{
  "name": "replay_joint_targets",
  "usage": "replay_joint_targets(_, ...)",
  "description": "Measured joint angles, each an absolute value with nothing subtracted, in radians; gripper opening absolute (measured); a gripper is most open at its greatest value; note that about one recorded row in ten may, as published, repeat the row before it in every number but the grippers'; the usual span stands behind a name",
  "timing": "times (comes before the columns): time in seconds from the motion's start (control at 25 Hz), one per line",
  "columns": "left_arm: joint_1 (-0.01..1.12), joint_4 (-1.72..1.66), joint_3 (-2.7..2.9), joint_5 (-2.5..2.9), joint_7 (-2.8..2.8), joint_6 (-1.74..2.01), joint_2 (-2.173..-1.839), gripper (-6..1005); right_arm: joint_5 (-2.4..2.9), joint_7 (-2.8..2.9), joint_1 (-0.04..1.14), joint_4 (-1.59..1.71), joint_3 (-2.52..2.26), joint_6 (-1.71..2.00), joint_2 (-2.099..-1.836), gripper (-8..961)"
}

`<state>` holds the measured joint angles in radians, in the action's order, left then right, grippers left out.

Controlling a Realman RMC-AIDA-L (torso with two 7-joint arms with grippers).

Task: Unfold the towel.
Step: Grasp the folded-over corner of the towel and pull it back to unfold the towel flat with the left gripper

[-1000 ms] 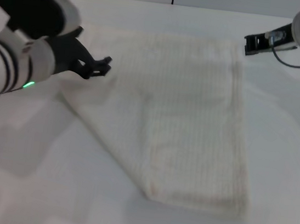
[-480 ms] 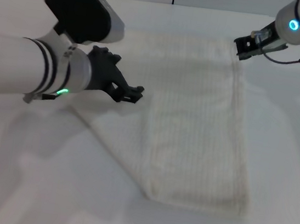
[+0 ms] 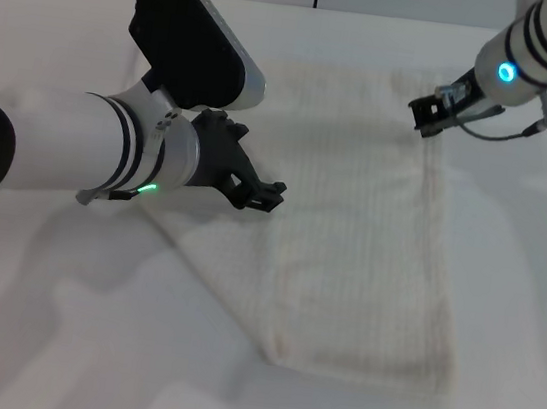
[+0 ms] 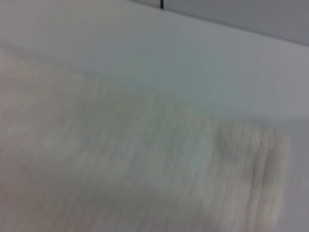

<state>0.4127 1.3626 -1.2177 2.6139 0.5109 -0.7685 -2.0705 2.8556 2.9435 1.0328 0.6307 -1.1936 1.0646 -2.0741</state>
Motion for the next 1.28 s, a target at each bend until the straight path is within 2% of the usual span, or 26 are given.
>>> replay_joint_targets(0.84,0.439,1.282,-1.169,2.597,0.511,-0.658,-2.071,853,2.849,2.929,1.036,0.533,-1.195,1.002,-2.076,7)
replay_joint_targets(1.28,0.509,1.163,-1.155,2.532,0.518,-0.608,-2.072,839,2.854,2.928,1.037,0.534,-1.195,1.01,-2.075,9)
